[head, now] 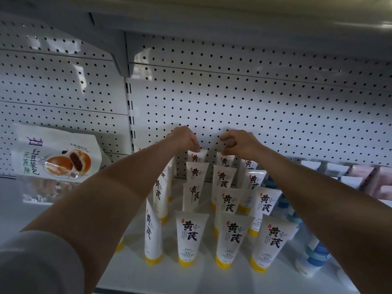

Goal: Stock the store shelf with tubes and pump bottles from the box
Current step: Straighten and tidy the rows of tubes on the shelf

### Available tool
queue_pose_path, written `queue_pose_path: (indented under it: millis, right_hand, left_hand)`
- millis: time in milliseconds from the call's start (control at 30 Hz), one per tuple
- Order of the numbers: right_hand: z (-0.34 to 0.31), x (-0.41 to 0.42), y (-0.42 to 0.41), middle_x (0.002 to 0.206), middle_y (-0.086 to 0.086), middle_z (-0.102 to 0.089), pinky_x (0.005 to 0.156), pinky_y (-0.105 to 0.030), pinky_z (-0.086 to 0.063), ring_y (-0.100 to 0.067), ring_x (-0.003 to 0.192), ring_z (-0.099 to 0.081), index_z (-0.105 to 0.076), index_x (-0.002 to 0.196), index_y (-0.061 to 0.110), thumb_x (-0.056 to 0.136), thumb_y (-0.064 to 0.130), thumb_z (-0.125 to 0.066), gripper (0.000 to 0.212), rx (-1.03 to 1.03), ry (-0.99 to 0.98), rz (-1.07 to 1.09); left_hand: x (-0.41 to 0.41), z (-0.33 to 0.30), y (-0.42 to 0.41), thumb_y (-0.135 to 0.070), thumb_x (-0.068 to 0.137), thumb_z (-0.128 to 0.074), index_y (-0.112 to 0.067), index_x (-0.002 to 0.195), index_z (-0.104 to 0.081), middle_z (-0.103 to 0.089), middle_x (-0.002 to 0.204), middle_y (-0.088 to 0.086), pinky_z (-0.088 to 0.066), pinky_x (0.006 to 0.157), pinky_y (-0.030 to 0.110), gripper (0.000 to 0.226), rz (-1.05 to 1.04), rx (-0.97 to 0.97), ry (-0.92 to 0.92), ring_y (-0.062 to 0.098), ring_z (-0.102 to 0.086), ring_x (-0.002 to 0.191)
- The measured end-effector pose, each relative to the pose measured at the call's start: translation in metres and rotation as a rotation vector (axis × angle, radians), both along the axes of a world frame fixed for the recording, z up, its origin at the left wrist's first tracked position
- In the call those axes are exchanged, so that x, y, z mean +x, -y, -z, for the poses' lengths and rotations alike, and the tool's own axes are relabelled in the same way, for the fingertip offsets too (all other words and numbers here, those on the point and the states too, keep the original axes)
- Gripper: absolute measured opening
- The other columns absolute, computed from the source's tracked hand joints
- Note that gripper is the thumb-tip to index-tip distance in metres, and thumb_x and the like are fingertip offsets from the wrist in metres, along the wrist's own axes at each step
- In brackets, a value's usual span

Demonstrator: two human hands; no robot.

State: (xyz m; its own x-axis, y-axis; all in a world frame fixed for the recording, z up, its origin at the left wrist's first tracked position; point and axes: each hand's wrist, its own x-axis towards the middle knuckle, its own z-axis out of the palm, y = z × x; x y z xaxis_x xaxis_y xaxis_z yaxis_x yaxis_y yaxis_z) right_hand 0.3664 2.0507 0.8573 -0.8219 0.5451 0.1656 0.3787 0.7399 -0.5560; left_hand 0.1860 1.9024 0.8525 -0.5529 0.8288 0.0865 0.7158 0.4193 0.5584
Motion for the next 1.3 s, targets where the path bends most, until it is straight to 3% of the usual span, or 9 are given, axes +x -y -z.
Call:
queue_pose_path:
  millis: [133, 333, 600, 667, 767, 867, 1100, 1167, 1300]
  right_hand:
    - [0.005, 0.001, -0.001, 0.101, 0.002, -0.072, 0.087, -0.025, -0.044, -0.014, 0.102, -0.066, -0.064, 0.125, 0.024, 0.078, 0.017, -0.084, 0.052, 0.016, 0.005, 0.012]
    - [0.006, 0.0, 0.002, 0.098, 0.003, -0.072, 0.094, -0.031, -0.049, -0.014, 0.102, -0.066, -0.064, 0.123, 0.024, 0.079, 0.017, -0.084, 0.049, 0.048, -0.004, 0.028]
    - [0.005, 0.002, 0.004, 0.097, 0.005, -0.072, 0.091, -0.028, -0.047, -0.013, 0.101, -0.066, -0.064, 0.124, 0.024, 0.079, 0.021, -0.084, 0.049, 0.027, -0.027, 0.033]
    - [-0.002, 0.003, 0.007, 0.098, 0.005, -0.071, 0.086, -0.027, -0.048, -0.013, 0.1, -0.065, -0.065, 0.122, 0.025, 0.08, 0.023, -0.083, 0.047, 0.017, -0.054, 0.044]
    - [-0.021, 0.0, 0.015, 0.101, 0.001, -0.069, 0.067, -0.017, -0.045, -0.014, 0.097, -0.064, -0.065, 0.122, 0.021, 0.08, 0.023, -0.083, 0.046, 0.0, -0.091, 0.025]
    - [-0.04, -0.009, 0.027, 0.099, 0.002, -0.065, 0.069, -0.018, -0.046, -0.014, 0.096, -0.062, -0.065, 0.122, 0.019, 0.081, 0.025, -0.083, 0.045, 0.021, -0.116, -0.047]
    - [-0.048, -0.037, 0.067, 0.097, 0.002, -0.067, 0.066, -0.014, -0.043, -0.012, 0.097, -0.061, -0.065, 0.118, 0.019, 0.081, 0.024, -0.083, 0.041, 0.007, -0.125, -0.183]
    - [-0.044, -0.044, 0.079, 0.096, 0.002, -0.067, 0.068, -0.017, -0.045, -0.013, 0.097, -0.063, -0.065, 0.118, 0.019, 0.081, 0.023, -0.083, 0.042, -0.009, -0.101, -0.201]
    - [-0.036, -0.06, 0.097, 0.101, 0.0, -0.072, 0.066, -0.023, -0.048, -0.017, 0.096, -0.067, -0.065, 0.119, 0.018, 0.08, 0.019, -0.083, 0.043, 0.005, -0.06, -0.195]
  left_hand:
    - [0.0, 0.0, 0.0, -0.031, 0.074, -0.085, -0.025, 0.084, -0.079, -0.072, 0.095, -0.007, -0.057, 0.089, 0.04, 0.013, 0.003, -0.001, 0.012, 0.016, -0.066, 0.097]
    - [-0.002, 0.002, -0.002, -0.031, 0.073, -0.085, -0.028, 0.081, -0.078, -0.074, 0.095, -0.008, -0.055, 0.092, 0.039, 0.011, 0.011, 0.012, 0.016, 0.014, -0.066, 0.098]
    - [0.001, 0.0, 0.005, -0.032, 0.072, -0.086, -0.029, 0.082, -0.078, -0.074, 0.098, -0.009, -0.054, 0.095, 0.038, 0.014, 0.009, 0.046, 0.046, 0.012, -0.066, 0.099]
    - [0.004, -0.009, 0.017, -0.032, 0.073, -0.086, -0.028, 0.082, -0.077, -0.074, 0.1, -0.008, -0.054, 0.094, 0.036, 0.013, -0.008, 0.068, 0.053, 0.012, -0.066, 0.1]
    - [0.004, -0.034, 0.041, -0.027, 0.076, -0.083, -0.024, 0.084, -0.078, -0.074, 0.103, -0.005, -0.054, 0.09, 0.029, 0.011, -0.057, 0.114, 0.054, 0.014, -0.068, 0.1]
    - [0.001, -0.057, 0.068, -0.028, 0.079, -0.081, -0.018, 0.096, -0.079, -0.073, 0.108, -0.002, -0.052, 0.087, 0.025, 0.02, -0.13, 0.123, -0.014, 0.017, -0.068, 0.099]
    - [-0.012, -0.058, 0.122, -0.035, 0.082, -0.076, -0.012, 0.106, -0.076, -0.073, 0.109, 0.009, -0.053, 0.093, 0.035, 0.033, -0.338, 0.164, -0.072, 0.024, -0.068, 0.101]
    - [-0.018, -0.054, 0.134, -0.036, 0.084, -0.074, -0.011, 0.109, -0.075, -0.072, 0.111, 0.01, -0.053, 0.089, 0.034, 0.035, -0.36, 0.146, -0.058, 0.025, -0.066, 0.105]
    - [-0.032, -0.047, 0.148, -0.032, 0.084, -0.075, -0.007, 0.109, -0.075, -0.071, 0.111, 0.019, -0.051, 0.097, 0.038, 0.035, -0.351, 0.182, -0.034, 0.038, -0.063, 0.108]
